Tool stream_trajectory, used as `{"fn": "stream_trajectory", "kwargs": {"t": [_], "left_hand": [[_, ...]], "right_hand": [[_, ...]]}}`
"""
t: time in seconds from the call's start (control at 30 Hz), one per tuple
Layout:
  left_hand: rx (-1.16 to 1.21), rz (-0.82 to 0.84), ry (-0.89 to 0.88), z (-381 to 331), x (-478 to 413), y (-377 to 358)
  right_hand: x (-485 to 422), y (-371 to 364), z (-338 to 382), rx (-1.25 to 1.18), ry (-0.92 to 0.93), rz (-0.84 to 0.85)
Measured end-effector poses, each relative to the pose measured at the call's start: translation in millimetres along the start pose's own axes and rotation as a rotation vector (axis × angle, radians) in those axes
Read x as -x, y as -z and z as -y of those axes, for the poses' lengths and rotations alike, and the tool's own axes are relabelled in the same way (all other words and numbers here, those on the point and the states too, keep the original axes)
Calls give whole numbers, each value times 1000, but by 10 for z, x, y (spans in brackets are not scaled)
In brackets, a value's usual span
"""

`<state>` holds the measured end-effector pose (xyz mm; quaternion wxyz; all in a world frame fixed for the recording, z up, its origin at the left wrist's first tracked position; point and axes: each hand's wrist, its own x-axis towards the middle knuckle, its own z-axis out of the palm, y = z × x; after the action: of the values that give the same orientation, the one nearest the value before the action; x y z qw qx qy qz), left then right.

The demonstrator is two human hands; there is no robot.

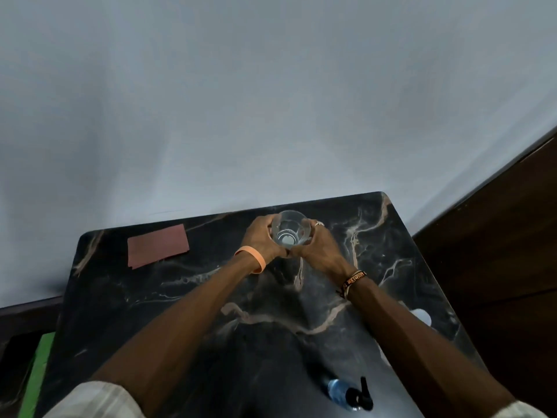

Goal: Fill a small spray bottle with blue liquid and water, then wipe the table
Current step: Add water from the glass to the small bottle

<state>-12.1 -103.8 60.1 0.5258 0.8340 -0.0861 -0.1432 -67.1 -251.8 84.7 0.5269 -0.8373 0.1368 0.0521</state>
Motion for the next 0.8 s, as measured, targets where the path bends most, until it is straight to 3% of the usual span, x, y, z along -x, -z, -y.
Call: {"fn": "stream_trajectory", "kwargs": {"t": [0.37, 0.8], "left_hand": [[-35, -36, 53, 220, -842, -162], [-90, -1, 57, 449, -992, -209]], "right_hand": [[-920, -1, -172, 45, -54, 44], [-1133, -180, -402, 105, -13, 73]]}}
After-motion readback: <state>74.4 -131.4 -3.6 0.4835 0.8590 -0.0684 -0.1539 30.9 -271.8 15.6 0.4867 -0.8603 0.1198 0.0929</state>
